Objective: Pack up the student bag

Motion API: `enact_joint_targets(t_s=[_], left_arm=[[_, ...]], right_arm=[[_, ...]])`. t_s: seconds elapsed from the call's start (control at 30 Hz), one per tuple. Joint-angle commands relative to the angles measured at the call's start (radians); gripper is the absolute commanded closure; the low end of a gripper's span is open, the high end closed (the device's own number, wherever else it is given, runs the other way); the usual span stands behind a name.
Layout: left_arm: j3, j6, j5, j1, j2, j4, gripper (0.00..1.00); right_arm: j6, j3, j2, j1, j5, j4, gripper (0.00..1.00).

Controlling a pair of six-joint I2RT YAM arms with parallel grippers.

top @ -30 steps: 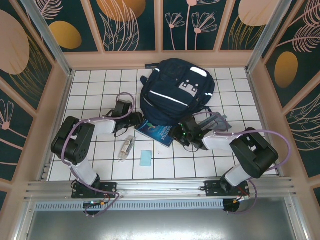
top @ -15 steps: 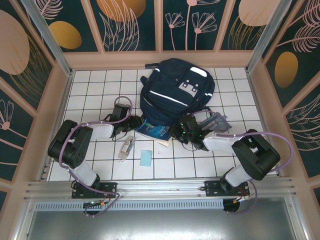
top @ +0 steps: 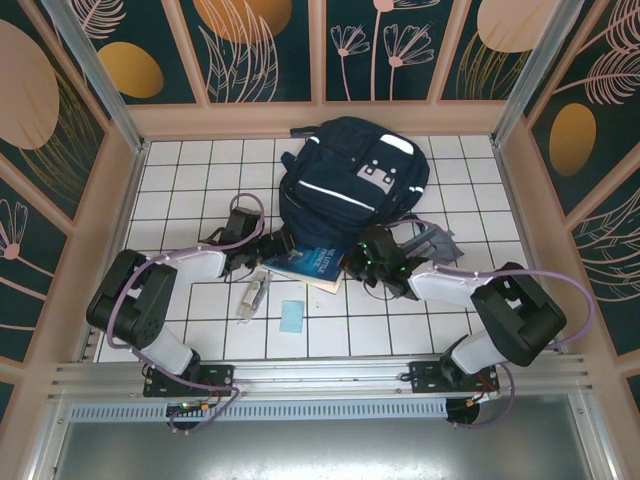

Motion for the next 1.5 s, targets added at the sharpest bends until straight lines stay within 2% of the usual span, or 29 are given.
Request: enact_joint_targets(t_s=[0.0,0.17,0.4,0.53,0.7,0.8,0.93,1.0,1.07,1.17,1.27,1.4,1.47], left_arm=[[0.032,0.015,0.006,0.042,-0.072,-0.037,0.14],[0.064,0.052,-0.004,0.072,-0.095,-0.036,0.12],[0.083,0.044,-0.047,0.086,-0.078,0.035,0.10],[0.080,0.032,-0.065,0.087,-0.056,0.055,0.09],[0.081,0.026,-0.158,0.116,-0.090,0.046,0.07],[0.093,0.067,-0.160,0.125,-0.110,0.059,0.06],[0.130,0.242,-0.116,0.125,-0.106,0.092,0.06],[0.130,0.333,-0.053,0.126,-0.107,0.155,0.06],[0.116,0.403,0.026,0.125,-0.097,0.234,0.06],[0.137,0.478,0.111,0.125,-0.054,0.261,0.06],[0.136,0.493,0.160,0.125,-0.032,0.286,0.07],[0.113,0.491,0.219,0.126,0.007,0.344,0.07],[0.148,0.504,0.264,0.126,0.061,0.311,0.07]], right_arm=[[-0.081,0.074,-0.073,0.028,-0.085,-0.024,1.00],[-0.147,0.116,-0.111,0.047,-0.113,-0.089,1.00],[-0.297,0.258,-0.072,0.068,-0.011,-0.176,1.00],[-0.315,0.320,-0.001,0.070,-0.014,-0.121,1.00],[-0.299,0.379,0.116,0.091,-0.036,-0.036,1.00],[-0.375,0.420,0.141,0.091,-0.024,-0.054,1.00],[-0.596,0.504,0.143,0.060,0.008,-0.151,1.00],[-0.695,0.526,0.148,0.014,-0.043,-0.171,1.00],[-0.784,0.528,0.157,-0.040,-0.145,-0.155,1.00],[-0.891,0.551,0.191,-0.116,-0.231,-0.157,1.00],[-0.984,0.581,0.221,-0.157,-0.301,-0.179,1.00],[-1.110,0.617,0.252,-0.196,-0.316,-0.211,1.00],[-1.149,0.651,0.277,-0.212,-0.327,-0.249,1.00]])
